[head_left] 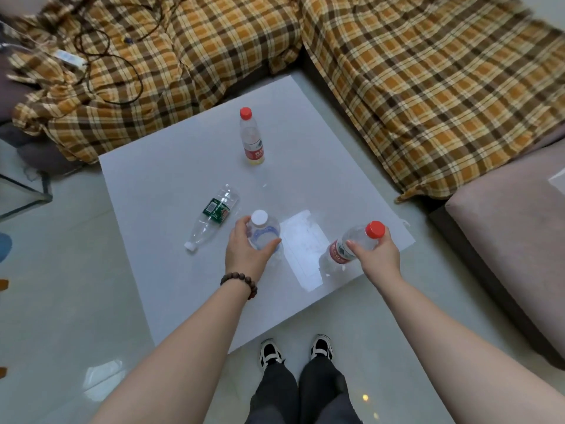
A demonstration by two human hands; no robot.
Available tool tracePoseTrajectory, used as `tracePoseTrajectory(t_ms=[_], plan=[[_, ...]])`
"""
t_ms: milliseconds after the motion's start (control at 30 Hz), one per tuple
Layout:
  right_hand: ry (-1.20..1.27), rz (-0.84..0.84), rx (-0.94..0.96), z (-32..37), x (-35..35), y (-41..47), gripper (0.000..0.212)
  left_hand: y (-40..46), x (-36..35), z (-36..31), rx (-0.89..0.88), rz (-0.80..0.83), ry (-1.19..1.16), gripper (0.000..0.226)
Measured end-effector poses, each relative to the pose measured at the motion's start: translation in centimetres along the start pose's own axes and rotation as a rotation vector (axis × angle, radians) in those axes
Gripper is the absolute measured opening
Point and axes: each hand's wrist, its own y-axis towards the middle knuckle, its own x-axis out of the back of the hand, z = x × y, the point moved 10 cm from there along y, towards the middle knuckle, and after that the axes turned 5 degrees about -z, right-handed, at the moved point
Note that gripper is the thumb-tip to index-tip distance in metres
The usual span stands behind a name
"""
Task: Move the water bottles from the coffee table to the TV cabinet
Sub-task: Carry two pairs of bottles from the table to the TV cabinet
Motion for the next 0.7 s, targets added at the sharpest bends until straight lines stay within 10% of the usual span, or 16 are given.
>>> tracePoseTrajectory(t_ms=[700], plan=[[0.258, -0.591, -0.150, -9.0, 20.0, -21.2, 0.047, -17.8, -10.7, -14.3, -0.517, 0.612, 0.099, 0.069]])
